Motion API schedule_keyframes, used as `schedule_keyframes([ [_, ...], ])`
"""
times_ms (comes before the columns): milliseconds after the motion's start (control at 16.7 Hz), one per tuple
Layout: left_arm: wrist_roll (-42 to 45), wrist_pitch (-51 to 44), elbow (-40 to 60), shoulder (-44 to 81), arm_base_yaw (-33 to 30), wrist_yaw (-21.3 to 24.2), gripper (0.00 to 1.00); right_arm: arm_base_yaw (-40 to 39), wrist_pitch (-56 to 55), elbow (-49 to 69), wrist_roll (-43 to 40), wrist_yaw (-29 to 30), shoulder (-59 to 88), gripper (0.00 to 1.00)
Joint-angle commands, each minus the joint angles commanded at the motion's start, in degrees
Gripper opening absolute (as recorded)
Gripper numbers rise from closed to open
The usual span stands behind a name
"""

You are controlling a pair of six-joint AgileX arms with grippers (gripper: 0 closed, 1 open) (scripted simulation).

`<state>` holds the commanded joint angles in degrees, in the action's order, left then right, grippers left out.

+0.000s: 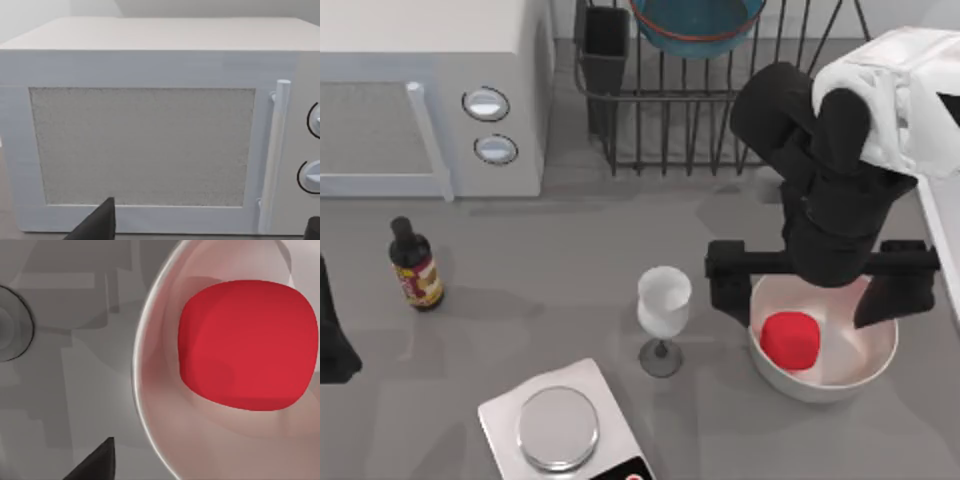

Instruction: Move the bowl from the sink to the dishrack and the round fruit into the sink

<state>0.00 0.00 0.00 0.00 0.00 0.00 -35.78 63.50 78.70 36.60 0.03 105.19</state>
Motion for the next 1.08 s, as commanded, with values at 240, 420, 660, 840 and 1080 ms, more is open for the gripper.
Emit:
schedule_keyframes([
  [240,0.0,0.0,0.0,0.0,0.0,0.0,1.00,0.8,-0.8,-0.6,-0.4,0.7,-0.4,1.00],
  [420,0.0,0.0,0.0,0.0,0.0,0.0,1.00,2.5,-4.5,-3.3,-2.3,3.3,1.0,1.00],
  [660,0.0,0.0,0.0,0.0,0.0,0.0,1.00,2.1,-11.4,-9.5,-3.1,3.1,6.8,1.00],
  [840,0.0,0.0,0.0,0.0,0.0,0.0,1.00,0.6,-17.2,-12.6,-1.6,0.9,9.5,1.00],
  [1080,0.0,0.0,0.0,0.0,0.0,0.0,1.00,-0.1,-22.4,-13.2,0.3,0.0,9.3,1.00],
])
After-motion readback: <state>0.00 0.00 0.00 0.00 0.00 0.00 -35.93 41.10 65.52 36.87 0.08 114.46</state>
